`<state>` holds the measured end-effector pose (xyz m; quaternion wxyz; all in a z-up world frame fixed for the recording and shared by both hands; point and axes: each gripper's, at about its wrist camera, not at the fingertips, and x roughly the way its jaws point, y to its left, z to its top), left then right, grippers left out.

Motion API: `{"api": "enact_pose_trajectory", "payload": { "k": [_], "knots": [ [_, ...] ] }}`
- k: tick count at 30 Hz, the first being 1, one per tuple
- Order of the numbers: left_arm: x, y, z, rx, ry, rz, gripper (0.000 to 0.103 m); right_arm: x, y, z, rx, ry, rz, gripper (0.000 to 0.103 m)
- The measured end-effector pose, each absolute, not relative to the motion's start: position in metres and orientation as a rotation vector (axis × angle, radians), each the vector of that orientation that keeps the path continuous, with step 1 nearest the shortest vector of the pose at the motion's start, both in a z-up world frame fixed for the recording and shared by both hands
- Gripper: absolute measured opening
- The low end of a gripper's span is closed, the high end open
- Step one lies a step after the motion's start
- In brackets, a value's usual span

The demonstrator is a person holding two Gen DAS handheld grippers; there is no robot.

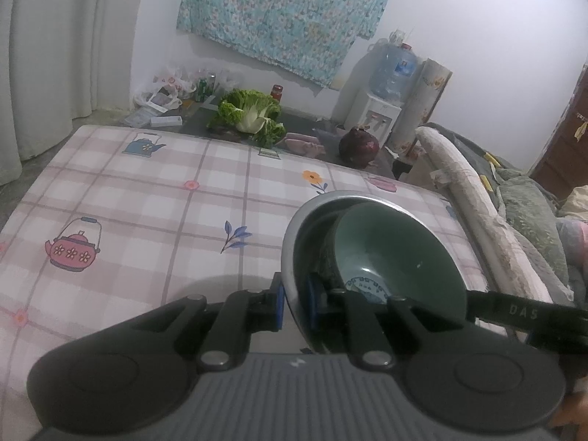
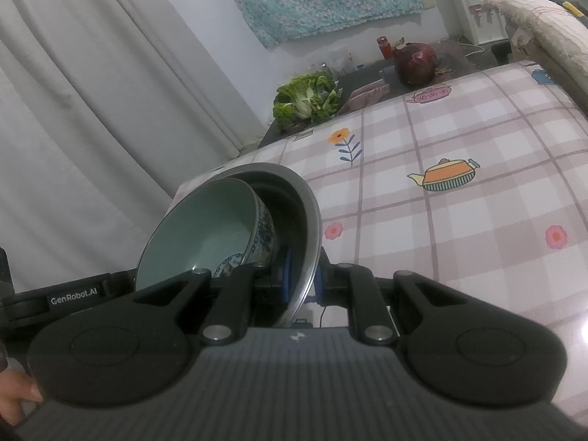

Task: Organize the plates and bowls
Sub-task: 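Carry the steel bowl with green bowl toward the plate stack with both tools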

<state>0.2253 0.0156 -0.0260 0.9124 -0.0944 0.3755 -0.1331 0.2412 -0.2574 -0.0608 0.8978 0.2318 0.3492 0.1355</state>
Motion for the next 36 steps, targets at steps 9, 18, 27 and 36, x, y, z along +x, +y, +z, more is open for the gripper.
{"api": "enact_pose_trajectory", "payload": {
  "k": [9, 18, 27, 36],
  "knots": [
    [0.200, 0.017, -0.022, -0.205, 0.770, -0.278, 0.011, 0.208, -0.254, -0.058, 0.484, 0.721, 0.282, 0.013],
    [0.163, 0.022, -0.024, -0.212, 0.771, -0.286, 0.011, 0.168, -0.251, -0.056, 0.490, 0.720, 0.277, 0.013],
    [0.135, 0.026, -0.034, -0.216, 0.792, -0.288, 0.011, 0.135, -0.248, -0.063, 0.503, 0.738, 0.270, 0.013],
    [0.116, 0.030, -0.049, -0.230, 0.829, -0.284, 0.011, 0.110, -0.243, -0.080, 0.517, 0.776, 0.262, 0.013]
  ]
}}
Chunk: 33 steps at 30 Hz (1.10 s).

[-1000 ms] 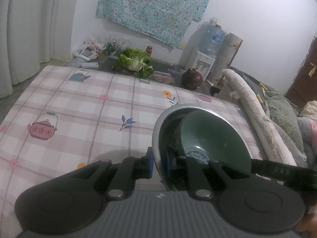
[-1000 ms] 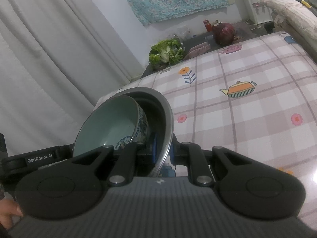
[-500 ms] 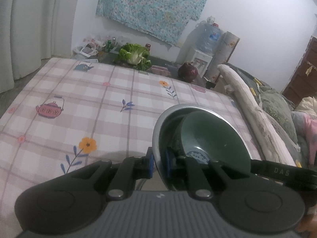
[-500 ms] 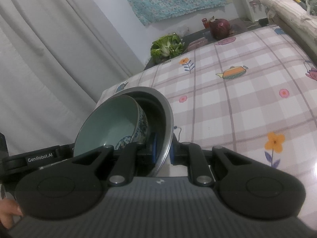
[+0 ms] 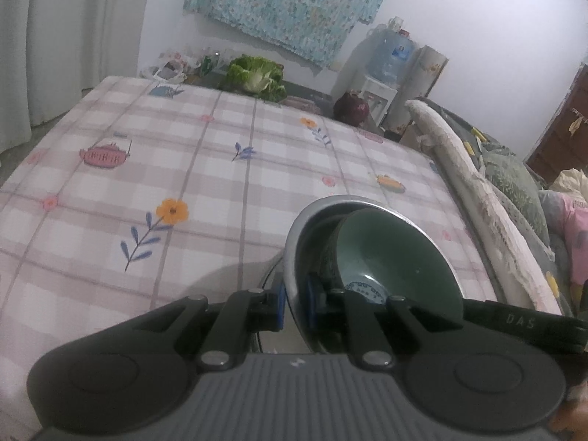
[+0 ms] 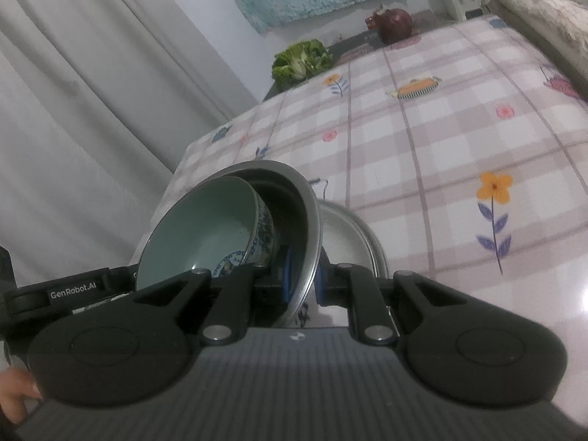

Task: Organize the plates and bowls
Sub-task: 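Carry the steel bowl with green bowl toward the plate stack with both tools, then lower the steel bowl onto the white plate with both tools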

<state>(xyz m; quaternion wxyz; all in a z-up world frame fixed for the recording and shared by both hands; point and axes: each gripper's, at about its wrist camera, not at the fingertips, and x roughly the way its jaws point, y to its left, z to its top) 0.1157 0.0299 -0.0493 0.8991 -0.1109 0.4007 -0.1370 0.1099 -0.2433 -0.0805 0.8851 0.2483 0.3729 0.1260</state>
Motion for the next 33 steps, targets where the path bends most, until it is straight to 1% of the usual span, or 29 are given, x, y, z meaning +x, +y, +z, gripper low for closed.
{"api": "enact_pose_trajectory", "payload": {
  "k": [12, 20, 27, 33],
  "knots": [
    [0.107, 0.030, -0.069, -0.236, 0.884, -0.284, 0.011, 0.097, -0.244, -0.098, 0.518, 0.825, 0.250, 0.013],
    [0.109, 0.030, -0.076, -0.228, 0.900, -0.283, 0.011, 0.099, -0.240, -0.100, 0.470, 0.817, 0.236, 0.013],
    [0.110, 0.029, -0.077, -0.217, 0.895, -0.284, 0.012, 0.100, -0.239, -0.102, 0.451, 0.800, 0.226, 0.013],
    [0.109, 0.028, -0.071, -0.187, 0.852, -0.284, 0.016, 0.100, -0.238, -0.102, 0.449, 0.788, 0.215, 0.015]
  ]
}}
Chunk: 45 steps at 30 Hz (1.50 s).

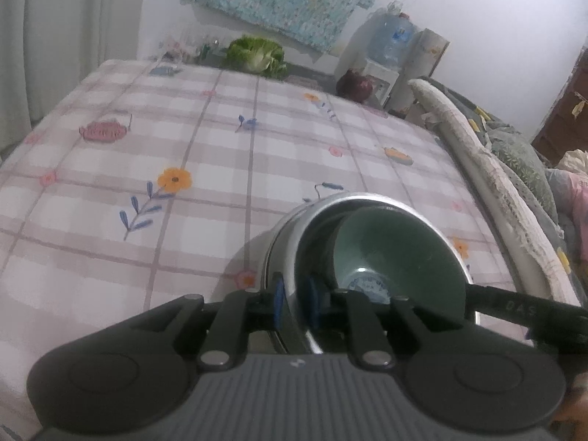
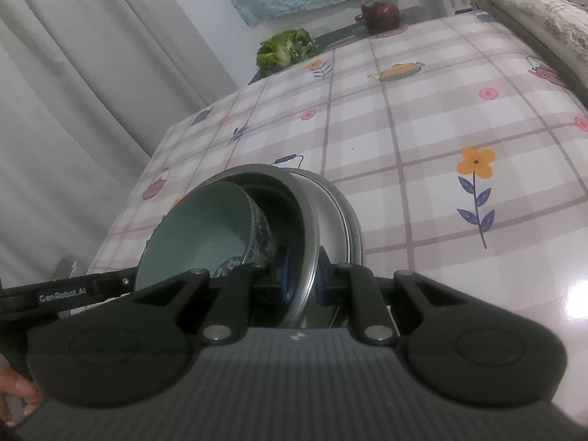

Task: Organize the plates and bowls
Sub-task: 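Lower the steel bowl onto the white plate with both tools, then open both tools and pull them back from the stack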

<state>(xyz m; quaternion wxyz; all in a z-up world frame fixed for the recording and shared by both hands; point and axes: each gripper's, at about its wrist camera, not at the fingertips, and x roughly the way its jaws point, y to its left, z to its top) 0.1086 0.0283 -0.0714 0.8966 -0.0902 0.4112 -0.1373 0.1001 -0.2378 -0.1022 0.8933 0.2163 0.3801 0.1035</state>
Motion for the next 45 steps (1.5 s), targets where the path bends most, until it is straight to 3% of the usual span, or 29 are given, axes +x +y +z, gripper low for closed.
{"api": "enact_pose_trajectory", "payload": {
  "k": [5, 10, 12, 14, 19, 23, 37, 45],
  "knots": [
    [0.104, 0.030, -0.064, -0.143, 0.817, -0.240, 0.043, 0.095, -0.244, -0.097, 0.457, 0.760, 0.195, 0.023],
    [0.098, 0.038, -0.056, -0.161, 0.802, -0.233, 0.058, 0.086, -0.254, -0.089, 0.485, 0.725, 0.196, 0.030],
    [0.092, 0.041, -0.052, -0.162, 0.791, -0.235, 0.063, 0.081, -0.257, -0.085, 0.463, 0.708, 0.157, 0.062],
    [0.085, 0.043, -0.048, -0.153, 0.776, -0.232, 0.068, 0.073, -0.260, -0.079, 0.444, 0.681, 0.142, 0.073],
    [0.063, 0.046, -0.034, -0.114, 0.744, -0.217, 0.083, 0.048, -0.265, -0.062, 0.420, 0.634, 0.126, 0.084],
    [0.042, 0.046, -0.020, -0.086, 0.721, -0.208, 0.099, 0.020, -0.259, -0.042, 0.339, 0.581, 0.101, 0.101],
    [-0.012, 0.038, -0.021, -0.028, 0.752, -0.051, 0.103, -0.058, -0.193, -0.030, 0.037, 0.574, 0.018, 0.102],
    [-0.020, 0.037, -0.025, -0.001, 0.802, -0.016, 0.103, -0.072, -0.184, -0.027, 0.095, 0.601, -0.086, 0.102]
  ]
}}
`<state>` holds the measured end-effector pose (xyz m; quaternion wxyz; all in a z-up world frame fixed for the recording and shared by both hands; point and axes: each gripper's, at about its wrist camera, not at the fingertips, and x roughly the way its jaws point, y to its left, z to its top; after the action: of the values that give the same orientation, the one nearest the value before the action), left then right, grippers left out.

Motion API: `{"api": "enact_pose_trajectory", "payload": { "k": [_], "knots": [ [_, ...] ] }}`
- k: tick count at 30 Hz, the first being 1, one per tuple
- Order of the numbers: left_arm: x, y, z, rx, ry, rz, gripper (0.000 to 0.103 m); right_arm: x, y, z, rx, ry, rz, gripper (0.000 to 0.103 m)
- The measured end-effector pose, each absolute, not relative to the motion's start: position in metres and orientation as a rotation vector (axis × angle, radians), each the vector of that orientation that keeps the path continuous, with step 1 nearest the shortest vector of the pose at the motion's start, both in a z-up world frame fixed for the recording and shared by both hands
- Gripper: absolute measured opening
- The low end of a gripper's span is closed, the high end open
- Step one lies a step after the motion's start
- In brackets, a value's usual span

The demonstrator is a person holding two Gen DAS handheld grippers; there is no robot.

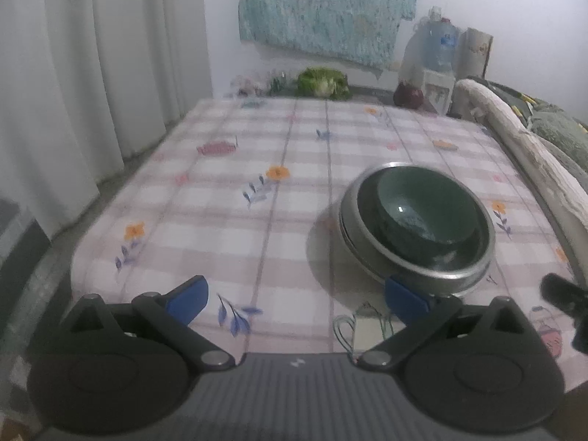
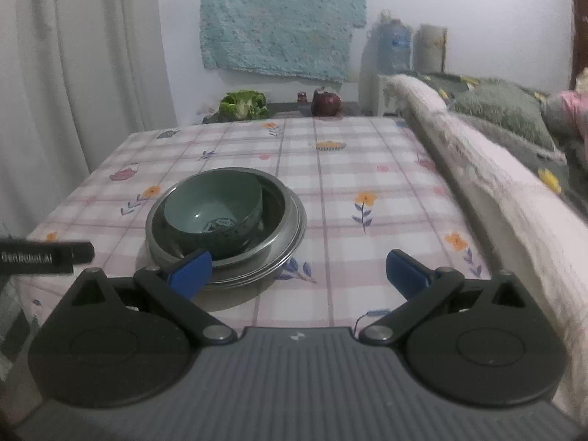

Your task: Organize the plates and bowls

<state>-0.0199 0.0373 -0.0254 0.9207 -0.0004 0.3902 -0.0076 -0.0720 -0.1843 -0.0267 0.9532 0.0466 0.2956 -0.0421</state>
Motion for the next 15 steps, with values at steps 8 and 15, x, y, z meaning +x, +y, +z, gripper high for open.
{"api": "enact_pose_trajectory", "payload": {
  "k": [8, 15],
  "knots": [
    [-0.018, 0.036, -0.037, 0.010, 0.901, -0.023, 0.103, -0.058, -0.174, -0.043, 0.117, 0.748, -0.075, 0.102],
    [-0.016, 0.035, -0.041, 0.042, 0.931, -0.001, 0.103, -0.053, -0.164, -0.050, 0.087, 0.769, -0.078, 0.102]
  ]
}}
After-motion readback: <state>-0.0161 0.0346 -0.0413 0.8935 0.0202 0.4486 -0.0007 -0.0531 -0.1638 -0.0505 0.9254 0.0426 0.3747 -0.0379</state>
